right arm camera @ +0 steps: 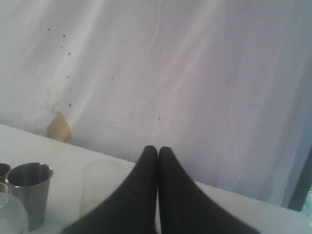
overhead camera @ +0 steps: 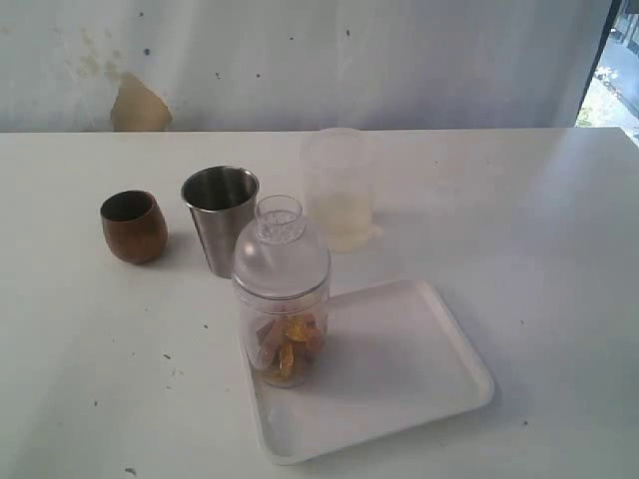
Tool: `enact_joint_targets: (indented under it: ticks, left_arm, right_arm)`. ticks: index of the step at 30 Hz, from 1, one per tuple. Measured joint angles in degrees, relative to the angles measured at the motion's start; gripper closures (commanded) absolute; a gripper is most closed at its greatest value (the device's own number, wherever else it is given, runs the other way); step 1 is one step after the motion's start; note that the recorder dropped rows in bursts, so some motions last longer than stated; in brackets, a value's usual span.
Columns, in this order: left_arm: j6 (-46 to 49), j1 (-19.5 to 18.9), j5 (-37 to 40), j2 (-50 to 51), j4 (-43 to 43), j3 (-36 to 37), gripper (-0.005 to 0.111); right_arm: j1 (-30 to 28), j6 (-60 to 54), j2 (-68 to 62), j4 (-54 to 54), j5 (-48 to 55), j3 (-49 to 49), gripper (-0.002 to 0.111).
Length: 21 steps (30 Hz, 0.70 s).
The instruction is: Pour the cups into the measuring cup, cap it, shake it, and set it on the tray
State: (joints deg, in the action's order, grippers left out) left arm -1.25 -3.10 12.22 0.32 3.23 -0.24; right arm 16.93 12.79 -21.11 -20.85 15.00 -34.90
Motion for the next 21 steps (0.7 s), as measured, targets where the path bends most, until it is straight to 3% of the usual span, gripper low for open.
enact_joint_targets:
  ticks: [7,12,21]
  left_arm:
    - [0.0,0.0,0.0,0.0,0.0,0.0,0.107]
    - [0.0,0.0,0.0,0.0,0.0,0.0,0.107]
    - [0.0,0.0,0.0,0.0,0.0,0.0,0.107]
  right_arm:
    - [-15.1,-15.5,9.2,13.4,-6.1,5.6,0.108]
    - [-18.6,-18.6,13.5,17.2,-9.3,9.4,0.108]
    - [-20.0,-18.9,20.8,18.5,-11.3,26.4,0.108]
